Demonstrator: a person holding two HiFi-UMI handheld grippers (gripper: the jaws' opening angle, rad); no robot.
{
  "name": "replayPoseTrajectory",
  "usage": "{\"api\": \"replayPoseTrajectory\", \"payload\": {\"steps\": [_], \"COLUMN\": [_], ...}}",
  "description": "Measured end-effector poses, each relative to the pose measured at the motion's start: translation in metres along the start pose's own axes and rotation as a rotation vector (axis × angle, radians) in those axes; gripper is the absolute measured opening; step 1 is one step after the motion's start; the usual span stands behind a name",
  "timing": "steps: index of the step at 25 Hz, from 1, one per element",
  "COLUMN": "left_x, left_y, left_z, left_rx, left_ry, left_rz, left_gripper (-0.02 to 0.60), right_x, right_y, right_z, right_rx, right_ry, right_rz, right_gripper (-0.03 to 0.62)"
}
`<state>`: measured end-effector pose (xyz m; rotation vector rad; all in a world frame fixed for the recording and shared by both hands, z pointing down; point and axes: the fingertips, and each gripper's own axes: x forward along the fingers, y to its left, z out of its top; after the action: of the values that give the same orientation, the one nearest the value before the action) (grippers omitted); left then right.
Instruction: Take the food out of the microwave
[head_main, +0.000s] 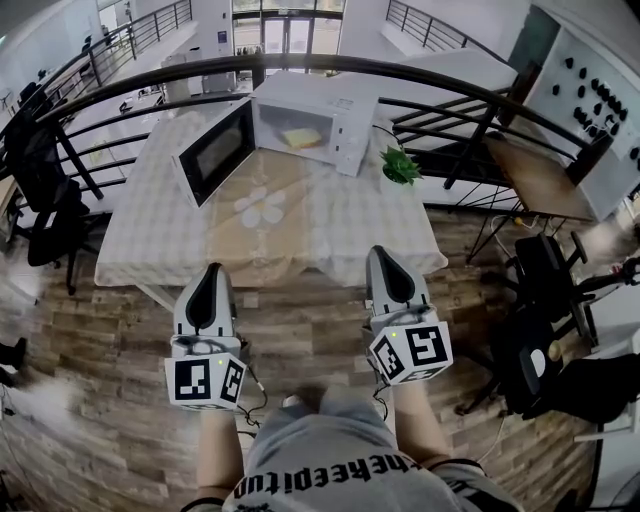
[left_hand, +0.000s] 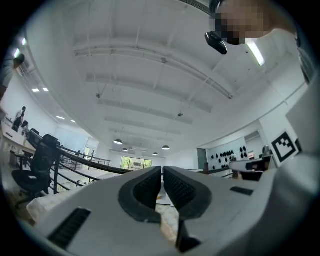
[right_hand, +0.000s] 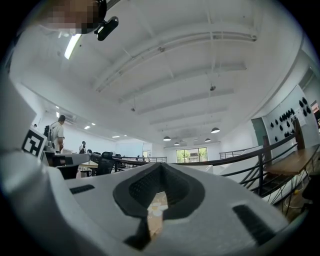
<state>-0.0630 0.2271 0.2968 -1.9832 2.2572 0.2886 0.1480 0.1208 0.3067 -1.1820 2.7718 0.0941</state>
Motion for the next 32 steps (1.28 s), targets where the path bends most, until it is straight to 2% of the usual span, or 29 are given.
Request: {"api": "replayPoseTrajectory", "payload": {"steps": [13,23,32], "left_x": [0.051,0.142,0.214], "left_y": [0.025,0.039,0.052], "left_z": [-0.02,-0.03,-0.035], "left_rx": [-0.008,0.002,0.017], "left_ry": [0.019,-0.004,-0.013], "left_rz": [0.017,0.005,0.038], "left_gripper": [0.015,0.015,0.015], "right_x": [0.06,0.15,0.228], "right_y": [-0.015,-0.047,-0.076], "right_z": [-0.013,-0.018,-0.019], "right_rx": [0.016,0.005,0.001], "right_ry": [0.011,-0.005,-0.012], "right_rz": [0.021,0.058,0.115], "right_gripper": [0.005,0.005,0.005]}}
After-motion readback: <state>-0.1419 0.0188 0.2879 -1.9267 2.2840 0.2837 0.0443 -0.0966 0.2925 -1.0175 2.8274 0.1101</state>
